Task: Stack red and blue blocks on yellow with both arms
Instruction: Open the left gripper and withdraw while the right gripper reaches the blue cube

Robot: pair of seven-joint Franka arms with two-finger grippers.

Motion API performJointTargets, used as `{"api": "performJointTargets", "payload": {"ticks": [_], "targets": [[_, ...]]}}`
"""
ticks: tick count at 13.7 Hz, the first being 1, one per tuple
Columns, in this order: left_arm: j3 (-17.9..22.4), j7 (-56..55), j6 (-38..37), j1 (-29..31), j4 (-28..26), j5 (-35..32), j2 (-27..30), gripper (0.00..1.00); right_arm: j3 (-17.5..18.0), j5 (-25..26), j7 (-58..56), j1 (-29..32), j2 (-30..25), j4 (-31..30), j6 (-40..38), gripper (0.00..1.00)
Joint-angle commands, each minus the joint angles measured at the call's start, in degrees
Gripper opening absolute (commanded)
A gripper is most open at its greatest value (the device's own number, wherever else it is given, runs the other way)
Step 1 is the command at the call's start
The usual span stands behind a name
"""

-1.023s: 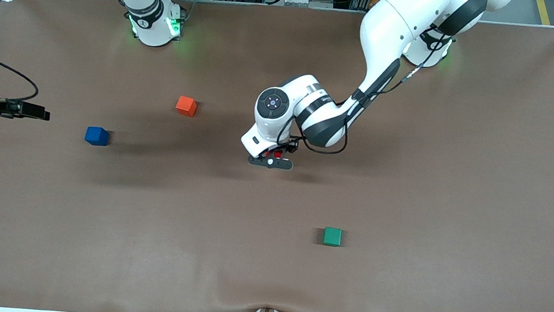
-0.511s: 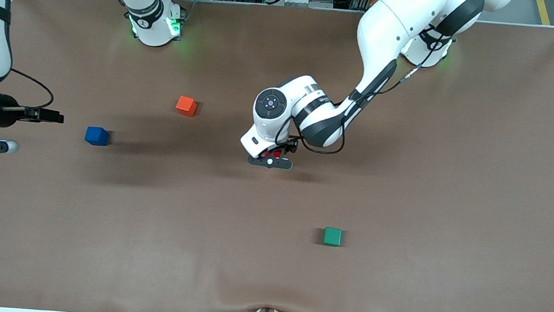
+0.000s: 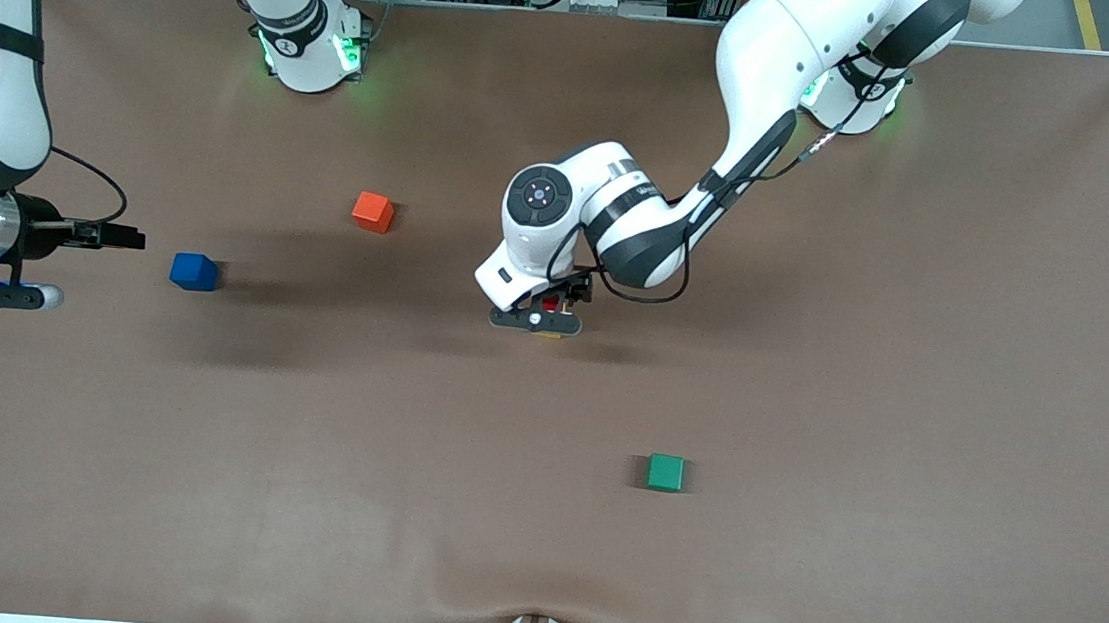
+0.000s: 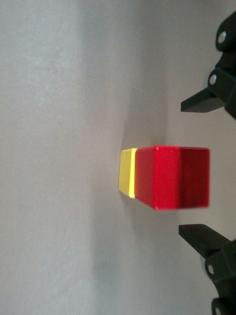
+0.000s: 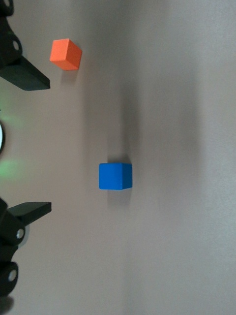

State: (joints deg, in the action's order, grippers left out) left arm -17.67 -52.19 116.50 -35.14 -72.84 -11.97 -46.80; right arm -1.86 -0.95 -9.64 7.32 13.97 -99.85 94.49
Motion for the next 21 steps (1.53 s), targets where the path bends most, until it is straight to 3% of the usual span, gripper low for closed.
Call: {"api": "performJointTargets", "payload": {"ticks": [1, 3, 9, 13, 17, 21], "targets": [[0.6, -1.3, -5.2, 0.8, -0.4, 1.8, 6.4, 1.00, 0.5, -0.1, -0.7, 0.6, -0.3, -4.7, 5.6, 1.00], [0.8, -1.1, -8.0, 3.7, -0.5, 5.7, 11.5, 1.00, 0.5, 0.0, -0.7, 0.7, 0.3, -6.8, 8.7, 1.00], [0.4, 2.4, -19.5, 13.8, -1.3, 6.9, 24.5, 1.00, 0.5, 0.0, -1.3, 0.7, 0.3, -12.5, 15.1, 1.00], [0.6, 12.4, -26.0, 24.3, -1.3, 9.4, 30.7, 1.00, 0.5, 0.0, -3.6, 1.0, 0.9, -17.1, 21.4, 1.00], [0.6, 20.7, -37.1, 31.8, -2.7, 9.0, 36.2, 1.00, 0.5, 0.0, -5.9, 3.0, 3.3, -18.4, 23.7, 1.00], [0.6, 32.0, -38.1, 39.5, -8.3, 8.5, 41.9, 1.00, 0.5, 0.0, -7.7, 3.1, 4.1, -22.0, 29.4, 1.00]]}}
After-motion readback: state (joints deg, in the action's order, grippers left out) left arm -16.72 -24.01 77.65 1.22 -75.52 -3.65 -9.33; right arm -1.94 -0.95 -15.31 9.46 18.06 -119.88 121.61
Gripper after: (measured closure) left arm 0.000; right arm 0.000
